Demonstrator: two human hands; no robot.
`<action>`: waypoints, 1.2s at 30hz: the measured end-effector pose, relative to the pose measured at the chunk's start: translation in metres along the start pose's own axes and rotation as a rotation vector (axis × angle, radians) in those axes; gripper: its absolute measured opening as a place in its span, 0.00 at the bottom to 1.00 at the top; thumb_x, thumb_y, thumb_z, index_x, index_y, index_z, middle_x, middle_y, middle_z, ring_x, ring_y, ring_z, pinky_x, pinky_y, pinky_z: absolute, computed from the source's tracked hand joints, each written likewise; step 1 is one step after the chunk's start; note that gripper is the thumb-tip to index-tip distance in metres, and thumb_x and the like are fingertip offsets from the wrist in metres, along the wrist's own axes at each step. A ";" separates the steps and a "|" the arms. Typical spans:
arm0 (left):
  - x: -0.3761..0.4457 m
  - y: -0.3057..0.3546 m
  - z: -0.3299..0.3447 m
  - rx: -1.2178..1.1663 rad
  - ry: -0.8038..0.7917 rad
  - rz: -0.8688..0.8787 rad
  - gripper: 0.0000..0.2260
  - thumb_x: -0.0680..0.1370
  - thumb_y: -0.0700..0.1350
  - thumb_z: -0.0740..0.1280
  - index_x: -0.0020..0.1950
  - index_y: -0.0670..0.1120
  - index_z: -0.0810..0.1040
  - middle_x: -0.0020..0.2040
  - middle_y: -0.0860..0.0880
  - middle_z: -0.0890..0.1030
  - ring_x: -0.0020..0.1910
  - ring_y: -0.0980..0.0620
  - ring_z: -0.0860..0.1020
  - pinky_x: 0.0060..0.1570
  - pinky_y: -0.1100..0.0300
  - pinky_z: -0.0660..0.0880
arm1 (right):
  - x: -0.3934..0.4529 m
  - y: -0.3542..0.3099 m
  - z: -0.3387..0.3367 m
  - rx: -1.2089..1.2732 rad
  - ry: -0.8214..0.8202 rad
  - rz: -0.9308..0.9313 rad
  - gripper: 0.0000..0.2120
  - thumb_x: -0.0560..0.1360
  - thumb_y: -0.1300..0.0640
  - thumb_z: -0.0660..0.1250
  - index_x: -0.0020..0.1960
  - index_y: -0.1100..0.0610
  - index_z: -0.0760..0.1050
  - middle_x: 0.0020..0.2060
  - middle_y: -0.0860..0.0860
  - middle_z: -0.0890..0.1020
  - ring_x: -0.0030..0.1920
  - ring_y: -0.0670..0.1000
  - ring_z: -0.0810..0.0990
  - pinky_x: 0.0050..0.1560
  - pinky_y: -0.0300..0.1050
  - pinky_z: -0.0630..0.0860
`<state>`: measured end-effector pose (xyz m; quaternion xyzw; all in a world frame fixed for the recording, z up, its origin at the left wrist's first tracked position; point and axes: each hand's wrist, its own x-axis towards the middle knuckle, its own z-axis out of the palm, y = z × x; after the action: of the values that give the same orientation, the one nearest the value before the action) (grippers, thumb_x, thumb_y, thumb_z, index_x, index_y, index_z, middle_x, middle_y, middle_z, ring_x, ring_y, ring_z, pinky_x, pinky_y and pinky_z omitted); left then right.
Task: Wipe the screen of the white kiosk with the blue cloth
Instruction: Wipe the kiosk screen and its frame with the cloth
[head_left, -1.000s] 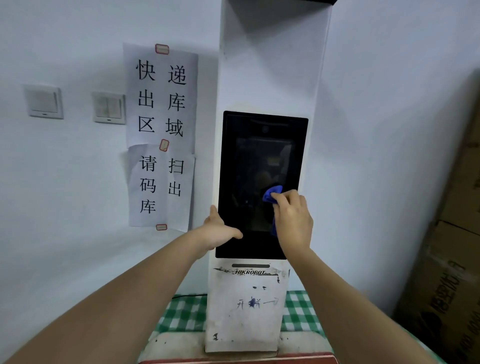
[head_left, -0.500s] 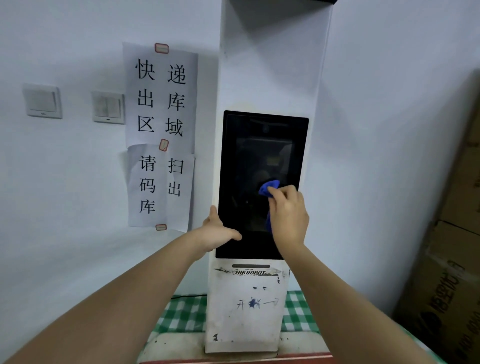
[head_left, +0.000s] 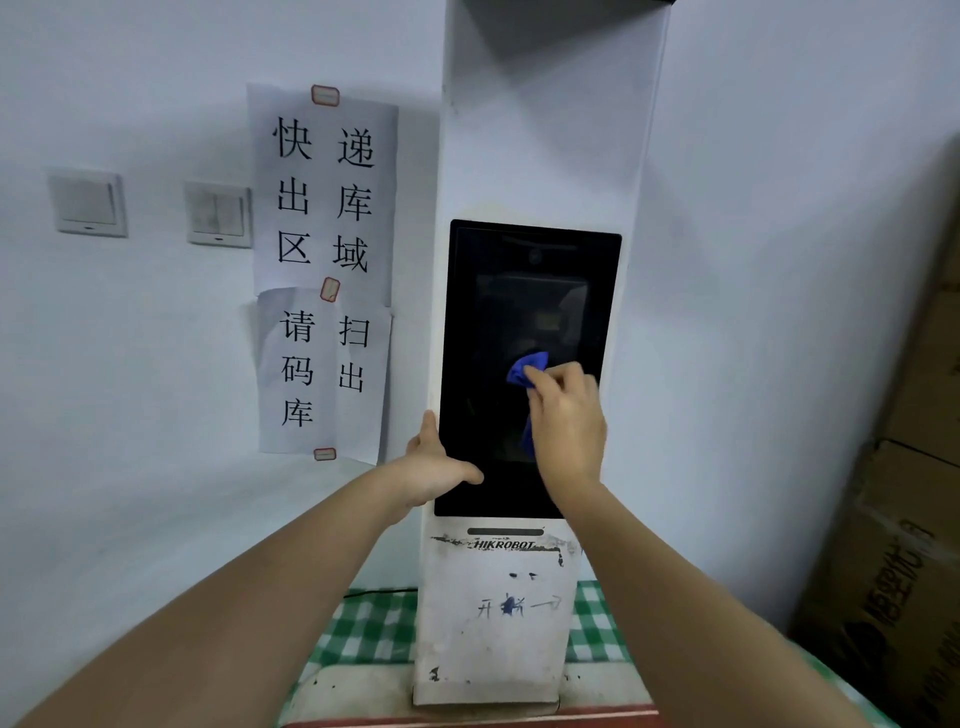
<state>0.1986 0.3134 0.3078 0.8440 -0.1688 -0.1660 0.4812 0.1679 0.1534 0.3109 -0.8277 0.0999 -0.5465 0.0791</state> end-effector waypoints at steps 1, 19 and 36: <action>0.000 -0.001 0.000 -0.001 0.003 0.000 0.47 0.74 0.45 0.69 0.77 0.55 0.35 0.79 0.50 0.48 0.76 0.45 0.58 0.72 0.47 0.63 | -0.007 -0.003 0.003 -0.022 -0.025 -0.052 0.17 0.69 0.64 0.72 0.57 0.56 0.78 0.46 0.53 0.78 0.44 0.55 0.75 0.31 0.48 0.76; -0.004 0.002 -0.001 -0.008 -0.009 0.008 0.46 0.75 0.45 0.68 0.78 0.54 0.35 0.79 0.49 0.50 0.75 0.46 0.59 0.70 0.51 0.66 | -0.017 -0.017 0.012 -0.122 -0.107 -0.270 0.20 0.61 0.64 0.77 0.52 0.56 0.80 0.42 0.53 0.77 0.39 0.54 0.75 0.25 0.39 0.64; -0.014 0.001 -0.010 -0.008 -0.043 0.061 0.40 0.76 0.40 0.65 0.78 0.53 0.42 0.77 0.51 0.56 0.64 0.49 0.67 0.52 0.61 0.69 | -0.035 -0.025 0.022 -0.257 -0.263 -0.547 0.20 0.55 0.60 0.80 0.45 0.53 0.81 0.39 0.51 0.76 0.37 0.52 0.75 0.27 0.39 0.60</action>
<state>0.1903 0.3269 0.3152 0.8327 -0.2042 -0.1702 0.4857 0.1765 0.1866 0.2771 -0.8905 -0.0693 -0.4189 -0.1636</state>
